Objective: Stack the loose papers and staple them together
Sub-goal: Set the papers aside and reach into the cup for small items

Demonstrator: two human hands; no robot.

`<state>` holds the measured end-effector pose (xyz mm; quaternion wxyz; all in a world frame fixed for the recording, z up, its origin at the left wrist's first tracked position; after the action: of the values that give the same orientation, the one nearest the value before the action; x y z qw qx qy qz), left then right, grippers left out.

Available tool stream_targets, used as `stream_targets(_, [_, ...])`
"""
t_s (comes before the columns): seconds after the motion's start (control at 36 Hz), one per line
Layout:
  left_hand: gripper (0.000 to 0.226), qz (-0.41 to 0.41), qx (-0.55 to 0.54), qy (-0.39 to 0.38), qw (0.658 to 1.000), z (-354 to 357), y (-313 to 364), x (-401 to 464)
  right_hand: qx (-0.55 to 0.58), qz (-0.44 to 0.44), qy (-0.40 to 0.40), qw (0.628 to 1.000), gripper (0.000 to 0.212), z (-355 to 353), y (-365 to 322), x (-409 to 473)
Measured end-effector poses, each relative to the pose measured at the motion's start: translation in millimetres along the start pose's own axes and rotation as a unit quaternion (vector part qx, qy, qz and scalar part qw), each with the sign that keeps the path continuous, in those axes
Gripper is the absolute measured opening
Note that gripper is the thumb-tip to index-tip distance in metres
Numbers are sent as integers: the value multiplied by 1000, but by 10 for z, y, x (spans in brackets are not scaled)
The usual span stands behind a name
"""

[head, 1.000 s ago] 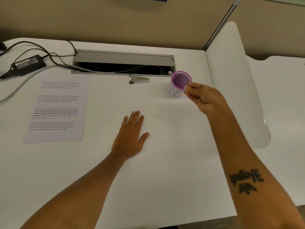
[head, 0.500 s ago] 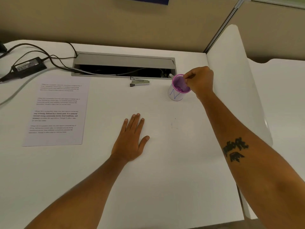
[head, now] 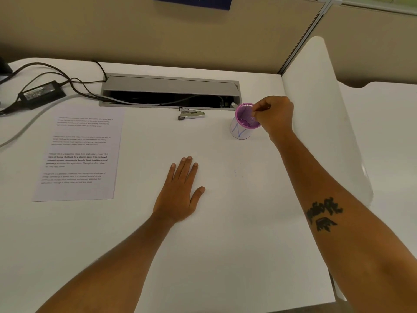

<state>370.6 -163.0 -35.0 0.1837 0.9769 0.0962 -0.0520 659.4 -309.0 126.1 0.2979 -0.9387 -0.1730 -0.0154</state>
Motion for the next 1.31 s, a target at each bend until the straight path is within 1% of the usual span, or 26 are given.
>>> stream_targets(0.08, [78,0,5,1,1000,9,-4,2,41,6,19,999,11,-82,-31,-117])
stream_targets(0.17, [78,0,6,0,1000,9,-2,7,98,34,20,994,14,-116,-67,-365])
stream_targets(0.22, [78,0,7,2,1000,6,-3,6,167,65,14,984,17,-81,-66,-589])
stream_targets(0.28, [78,0,4,3,1000,6,-4,2,198,76,-4,977,20,13,-49,-822])
stream_targets(0.33, [78,0,4,4,1000,2,-2,-5,183,62,-35,981,20,161,-15,-1034])
stream_targets(0.39, [78,-2,5,6,1000,-4,-2,-3,133,30,-62,989,21,329,54,-1193])
stream_targets(0.44, [77,-1,3,8,1000,-13,2,0,71,-11,-68,995,23,484,167,-1283])
stream_targets(0.5, [77,0,3,8,1000,-16,3,0,25,-19,-74,997,27,613,311,-1333])
stream_targets(0.56, [77,1,3,12,1000,-20,8,-4,-16,-23,-95,995,35,727,402,-1392])
stream_targets(0.64, [76,3,6,18,1000,-28,14,-5,-60,-45,-124,990,57,862,442,-1520])
stream_targets(0.72, [76,5,1,23,1000,-34,18,-2,-69,-74,-125,987,63,892,410,-1679])
stream_targets(0.83, [77,3,-1,26,1000,-36,12,-6,-64,-117,-124,983,60,865,316,-1883])
stream_targets(0.89, [77,3,2,26,1000,-34,12,-7,-55,-122,-117,984,56,810,303,-1916])
stream_targets(1.03, [77,2,4,24,1000,-26,4,-5,-37,-37,-41,998,37,602,482,-1885])
stream_targets(1.08, [77,3,4,23,1000,-24,7,-6,-34,-18,-40,998,37,633,478,-1920])
stream_targets(1.22, [78,1,5,22,1000,-33,11,-5,7,-34,-48,998,33,733,316,-1912])
stream_targets(1.31, [77,2,4,23,1000,-38,12,-8,50,7,-26,998,28,664,360,-1877])
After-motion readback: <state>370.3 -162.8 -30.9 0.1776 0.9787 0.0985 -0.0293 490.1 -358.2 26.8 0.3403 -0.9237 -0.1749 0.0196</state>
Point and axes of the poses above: each hand's wrist, its own x-axis towards the middle knuckle, its own z-axis out of the palm, y = z × x, the point moved 9 cm from there along x, towards the middle knuckle, and after that the axes turned 4 degrees about -z, right-handed, at the moved point
